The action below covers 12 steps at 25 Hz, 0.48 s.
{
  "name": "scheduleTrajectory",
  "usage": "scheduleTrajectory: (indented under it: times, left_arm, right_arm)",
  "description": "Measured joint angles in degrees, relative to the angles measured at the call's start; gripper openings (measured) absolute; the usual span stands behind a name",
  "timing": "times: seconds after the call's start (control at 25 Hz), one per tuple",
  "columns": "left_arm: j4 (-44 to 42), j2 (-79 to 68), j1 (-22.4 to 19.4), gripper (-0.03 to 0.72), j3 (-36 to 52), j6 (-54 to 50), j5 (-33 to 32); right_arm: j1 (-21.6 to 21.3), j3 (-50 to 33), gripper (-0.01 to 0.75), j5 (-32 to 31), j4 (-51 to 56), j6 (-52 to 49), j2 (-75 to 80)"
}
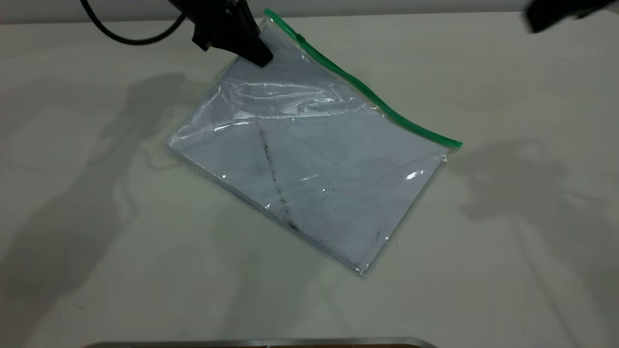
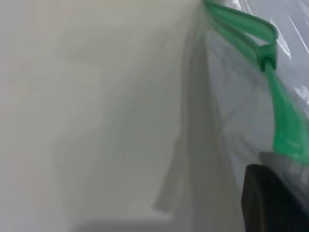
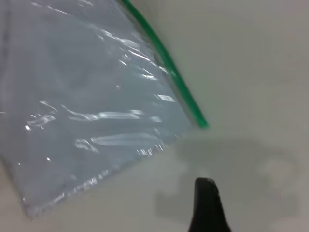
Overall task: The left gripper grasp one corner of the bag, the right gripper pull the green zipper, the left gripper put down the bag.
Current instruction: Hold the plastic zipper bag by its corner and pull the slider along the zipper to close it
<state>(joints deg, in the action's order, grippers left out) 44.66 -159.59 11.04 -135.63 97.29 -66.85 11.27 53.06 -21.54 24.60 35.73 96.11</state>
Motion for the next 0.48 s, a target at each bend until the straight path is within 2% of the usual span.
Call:
scheduleTrajectory:
  times: [0.2, 0.48]
  left_arm:
    - [-0.35, 0.0, 3.59, 0.053, -0.08, 8.35, 0.0]
    - [-1.95, 0.0, 7.56, 0.053, -0.08, 11.91, 0.0]
  right_arm:
    - [3.26, 8.75, 0.558, -1.98, 3.11, 4.49, 10.67]
    - [6.15, 17.41, 0.558, -5.97, 7.53, 13.22, 20.17]
